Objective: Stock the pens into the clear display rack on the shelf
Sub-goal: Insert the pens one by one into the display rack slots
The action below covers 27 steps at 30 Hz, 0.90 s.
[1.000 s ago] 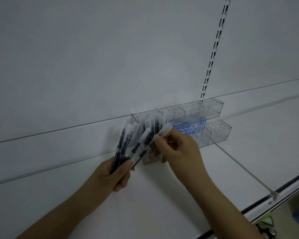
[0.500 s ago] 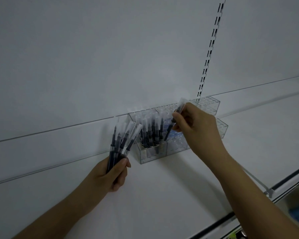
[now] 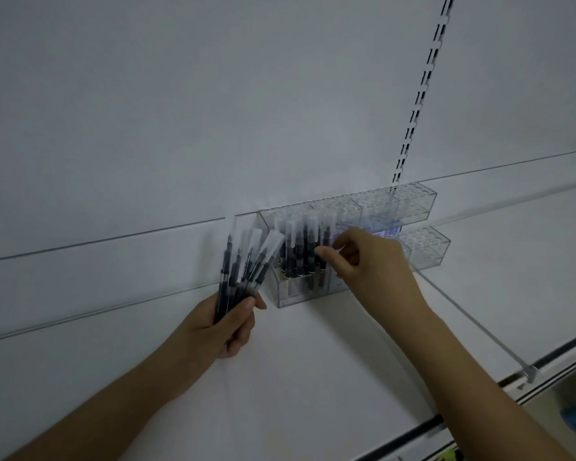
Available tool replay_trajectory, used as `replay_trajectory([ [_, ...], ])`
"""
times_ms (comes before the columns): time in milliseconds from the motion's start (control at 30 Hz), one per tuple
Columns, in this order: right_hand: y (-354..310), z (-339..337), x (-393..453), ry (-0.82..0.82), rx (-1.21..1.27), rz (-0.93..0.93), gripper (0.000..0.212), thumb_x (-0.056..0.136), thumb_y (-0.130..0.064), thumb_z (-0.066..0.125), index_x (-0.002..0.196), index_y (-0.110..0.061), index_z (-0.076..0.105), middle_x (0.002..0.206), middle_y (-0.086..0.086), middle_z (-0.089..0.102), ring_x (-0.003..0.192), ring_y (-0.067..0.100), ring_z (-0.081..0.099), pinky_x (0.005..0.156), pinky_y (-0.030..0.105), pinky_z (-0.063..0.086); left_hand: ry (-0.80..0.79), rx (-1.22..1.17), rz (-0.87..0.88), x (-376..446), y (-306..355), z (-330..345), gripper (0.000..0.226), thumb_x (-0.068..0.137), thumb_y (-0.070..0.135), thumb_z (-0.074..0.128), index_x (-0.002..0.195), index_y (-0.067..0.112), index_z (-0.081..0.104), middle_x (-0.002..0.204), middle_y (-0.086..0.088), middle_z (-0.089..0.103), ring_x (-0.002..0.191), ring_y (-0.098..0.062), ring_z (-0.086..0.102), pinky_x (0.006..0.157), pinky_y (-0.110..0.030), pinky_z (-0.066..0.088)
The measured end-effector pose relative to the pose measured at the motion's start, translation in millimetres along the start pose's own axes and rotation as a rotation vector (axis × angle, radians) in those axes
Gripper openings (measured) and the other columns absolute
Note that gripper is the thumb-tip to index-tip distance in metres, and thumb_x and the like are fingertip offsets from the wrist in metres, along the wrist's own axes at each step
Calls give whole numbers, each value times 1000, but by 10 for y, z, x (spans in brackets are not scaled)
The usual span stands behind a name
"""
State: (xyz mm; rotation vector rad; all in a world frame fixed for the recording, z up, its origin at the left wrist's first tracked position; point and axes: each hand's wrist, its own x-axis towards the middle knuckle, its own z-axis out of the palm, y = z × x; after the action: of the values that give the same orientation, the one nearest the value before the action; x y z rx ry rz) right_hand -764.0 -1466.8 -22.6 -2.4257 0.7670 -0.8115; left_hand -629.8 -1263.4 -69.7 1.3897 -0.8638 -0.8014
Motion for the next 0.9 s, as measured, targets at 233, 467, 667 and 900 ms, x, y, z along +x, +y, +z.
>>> replay_trajectory([
  [233,-281,58,-332,-31,367,1,21,85,-43,71,81,-22,71,63,-9,67,57,6,64,57,17,49,-25,55,43,-7,24,25,25,92,33,48,102,16,63,65,-10,44,48,-11,37,43,-22,29],
  [467,-416,254,-339,-252,702,10,7,87,-17,74,92,-15,68,71,-6,68,58,13,66,53,22,50,-31,110,18,-35,3,23,35,93,42,55,97,9,65,66,-10,48,51,-16,38,45,-24,31],
  [667,-394,272,-348,-231,876,62,9,91,-2,66,87,-8,61,71,5,69,62,17,69,55,25,51,-58,172,4,-39,11,8,49,83,54,53,78,6,63,63,-11,54,54,-21,41,47,-23,33],
  [900,-166,-285,-92,320,846,53,14,94,1,52,87,-10,46,76,9,72,60,23,70,57,27,53,14,134,84,-31,31,60,22,96,34,49,98,28,70,67,-9,54,47,-13,41,44,-24,33],
])
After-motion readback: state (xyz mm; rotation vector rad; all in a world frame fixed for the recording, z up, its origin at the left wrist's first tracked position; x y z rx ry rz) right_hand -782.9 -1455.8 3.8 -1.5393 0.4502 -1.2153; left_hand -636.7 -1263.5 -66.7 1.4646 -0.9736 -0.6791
